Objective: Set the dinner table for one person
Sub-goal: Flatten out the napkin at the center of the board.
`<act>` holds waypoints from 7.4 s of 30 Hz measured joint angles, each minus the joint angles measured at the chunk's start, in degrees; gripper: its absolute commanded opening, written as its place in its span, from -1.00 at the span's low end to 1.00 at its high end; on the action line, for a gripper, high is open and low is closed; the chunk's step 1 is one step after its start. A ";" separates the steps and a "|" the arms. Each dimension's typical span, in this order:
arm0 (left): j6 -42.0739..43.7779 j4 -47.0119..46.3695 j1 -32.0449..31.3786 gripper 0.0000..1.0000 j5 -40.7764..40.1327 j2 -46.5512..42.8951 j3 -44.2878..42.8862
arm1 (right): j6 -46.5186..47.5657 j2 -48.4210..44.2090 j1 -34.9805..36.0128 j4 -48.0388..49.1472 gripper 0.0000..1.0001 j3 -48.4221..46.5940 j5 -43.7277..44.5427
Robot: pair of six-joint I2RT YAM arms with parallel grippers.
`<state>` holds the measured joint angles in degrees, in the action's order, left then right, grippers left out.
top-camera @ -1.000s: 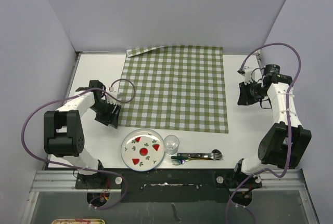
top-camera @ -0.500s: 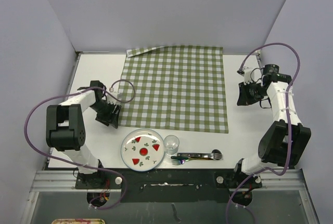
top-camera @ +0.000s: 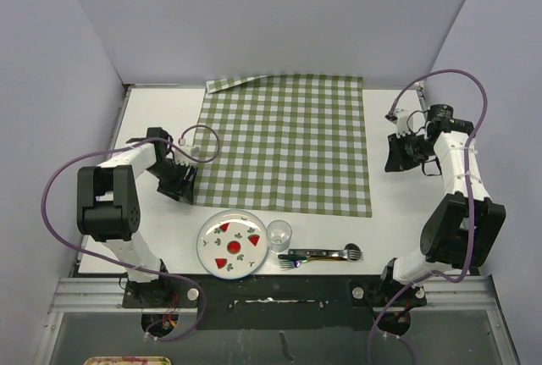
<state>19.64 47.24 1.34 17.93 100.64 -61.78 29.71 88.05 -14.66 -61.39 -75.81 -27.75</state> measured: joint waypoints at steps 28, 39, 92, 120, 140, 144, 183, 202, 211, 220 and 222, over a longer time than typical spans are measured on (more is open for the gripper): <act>0.50 -0.37 0.31 -1.00 -0.83 1.44 -0.17 | 0.02 0.63 0.00 -0.37 -1.00 -0.52 -0.37; 0.79 -0.59 0.31 -1.00 -1.03 0.83 0.46 | 0.28 -0.15 -0.33 -0.35 -1.00 0.85 -0.33; 5.03 5.27 -0.57 -1.00 -4.42 -6.34 4.31 | -1.42 11.41 2.73 3.69 -0.46 13.86 3.80; 5.14 5.20 -0.57 -1.00 -4.66 -5.16 4.26 | -4.79 13.38 6.95 4.98 -0.43 13.84 10.05; 6.23 5.20 -0.57 -1.00 -4.68 -3.39 3.61 | -6.67 16.85 9.77 3.69 -1.00 12.07 10.03; 6.36 5.42 -0.57 -1.00 -4.70 -3.34 3.26 | -6.56 16.85 9.84 3.23 -1.00 11.82 10.19; 4.76 6.56 -4.46 -1.00 -3.58 -6.19 -1.27 | 0.35 7.30 9.92 -12.59 -1.00 6.27 14.12; 1.97 -0.74 -8.74 -1.00 -0.50 2.97 -3.65 | 0.50 7.63 9.38 -12.79 -1.00 6.25 14.71; 2.60 -0.87 -8.74 -1.00 -0.92 3.54 -2.91 | 0.61 10.21 9.38 -13.49 -1.00 4.22 14.73; 4.11 -2.67 -8.74 -1.00 -1.18 -1.05 2.67 | 1.46 10.23 9.35 -14.45 -1.00 1.66 14.78; 4.39 -2.08 -8.74 -1.00 -1.68 -2.69 4.59 | 1.62 10.21 9.22 -14.78 -1.00 1.36 14.78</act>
<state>24.03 45.17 -7.40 16.25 97.95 -57.19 31.33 98.26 -5.43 -76.16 -74.46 -12.97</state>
